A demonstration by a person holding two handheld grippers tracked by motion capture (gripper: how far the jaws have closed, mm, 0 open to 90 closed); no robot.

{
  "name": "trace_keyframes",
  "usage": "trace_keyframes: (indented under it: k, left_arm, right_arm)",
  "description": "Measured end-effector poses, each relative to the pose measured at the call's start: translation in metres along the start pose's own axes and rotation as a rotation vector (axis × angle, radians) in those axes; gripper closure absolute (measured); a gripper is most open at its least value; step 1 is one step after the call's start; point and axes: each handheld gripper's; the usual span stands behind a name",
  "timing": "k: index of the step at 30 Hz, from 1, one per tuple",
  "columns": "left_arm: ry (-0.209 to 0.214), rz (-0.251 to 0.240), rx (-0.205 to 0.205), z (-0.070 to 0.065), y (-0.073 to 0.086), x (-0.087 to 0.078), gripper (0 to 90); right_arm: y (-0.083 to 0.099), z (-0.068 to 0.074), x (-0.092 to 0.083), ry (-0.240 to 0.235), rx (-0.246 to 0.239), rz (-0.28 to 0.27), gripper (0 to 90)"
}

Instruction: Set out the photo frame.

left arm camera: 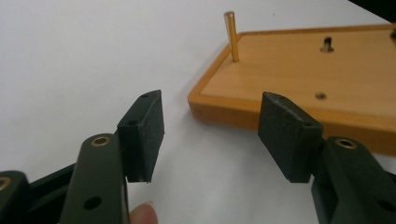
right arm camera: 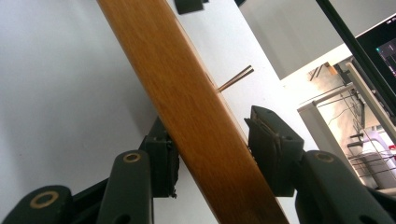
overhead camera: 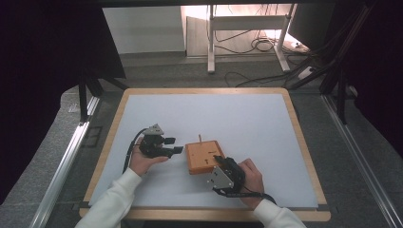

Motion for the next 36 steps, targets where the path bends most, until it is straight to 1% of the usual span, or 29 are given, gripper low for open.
trace_keyframes:
  k: [2,5,7,8,11,12,13,15,16,21,26,28,31,32,33,36]
  left_arm:
    - [-0.001,0.008,0.002,-0.001,0.005,-0.002,39.6]
    - [-0.005,0.022,0.020,-0.005,0.014,-0.005,38.7]
    - [-0.009,0.030,0.041,-0.007,0.018,-0.009,38.4]
    - [-0.021,0.032,0.058,-0.010,0.020,-0.012,38.0]
    - [-0.031,0.028,0.083,-0.016,0.024,-0.017,37.7]
    - [-0.034,0.029,0.089,-0.017,0.025,-0.018,37.5]
    - [-0.044,0.036,0.109,-0.020,0.027,-0.019,37.3]
    - [-0.046,0.037,0.112,-0.020,0.028,-0.020,37.3]
    - [-0.055,0.046,0.128,-0.021,0.029,-0.019,36.9]
    - [-0.058,0.046,0.124,-0.021,0.029,-0.019,36.8]
    - [-0.061,0.048,0.124,-0.020,0.030,-0.018,36.8]
    - [-0.063,0.053,0.126,-0.020,0.030,-0.017,36.7]
    - [-0.066,0.056,0.128,-0.020,0.030,-0.017,36.7]
    - [-0.067,0.056,0.128,-0.020,0.030,-0.017,36.6]
    - [-0.068,0.056,0.128,-0.019,0.030,-0.017,36.6]
    - [-0.068,0.057,0.127,-0.018,0.030,-0.017,36.6]
  right_arm:
    - [0.000,0.000,0.000,-0.001,-0.003,0.001,55.3]
    - [-0.001,-0.002,0.000,-0.002,-0.015,0.006,56.4]
    - [-0.002,-0.003,0.000,-0.005,-0.016,0.008,57.4]
    - [-0.002,-0.004,0.000,-0.004,-0.016,0.006,57.9]
    - [-0.004,-0.005,0.000,-0.005,-0.016,0.010,59.2]
    - [-0.004,-0.006,-0.001,-0.005,-0.024,0.013,59.7]
    - [-0.005,-0.007,0.000,-0.003,-0.028,0.013,60.6]
    - [-0.005,-0.008,0.000,-0.002,-0.027,0.014,61.4]
    - [-0.006,-0.009,0.000,0.004,-0.039,0.018,63.1]
    - [-0.009,-0.015,0.000,-0.005,-0.031,0.019,64.5]
    - [-0.013,-0.022,-0.001,-0.025,-0.042,0.027,66.3]
    - [-0.015,-0.029,-0.001,-0.042,-0.047,0.034,67.1]
    - [-0.019,-0.038,-0.002,-0.063,-0.023,0.032,68.5]
    - [-0.022,-0.047,-0.002,-0.087,-0.012,0.034,69.1]
    - [-0.022,-0.047,-0.002,-0.087,-0.012,0.034,69.1]
    - [-0.028,-0.057,-0.004,-0.120,0.002,0.036,69.5]
Point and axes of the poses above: each handheld gripper's, and its own axes: x roughly forward along the jaws, y roughly out of its underside, z roughly to its left, and after that the axes turned 11 degrees about -y, right-handed
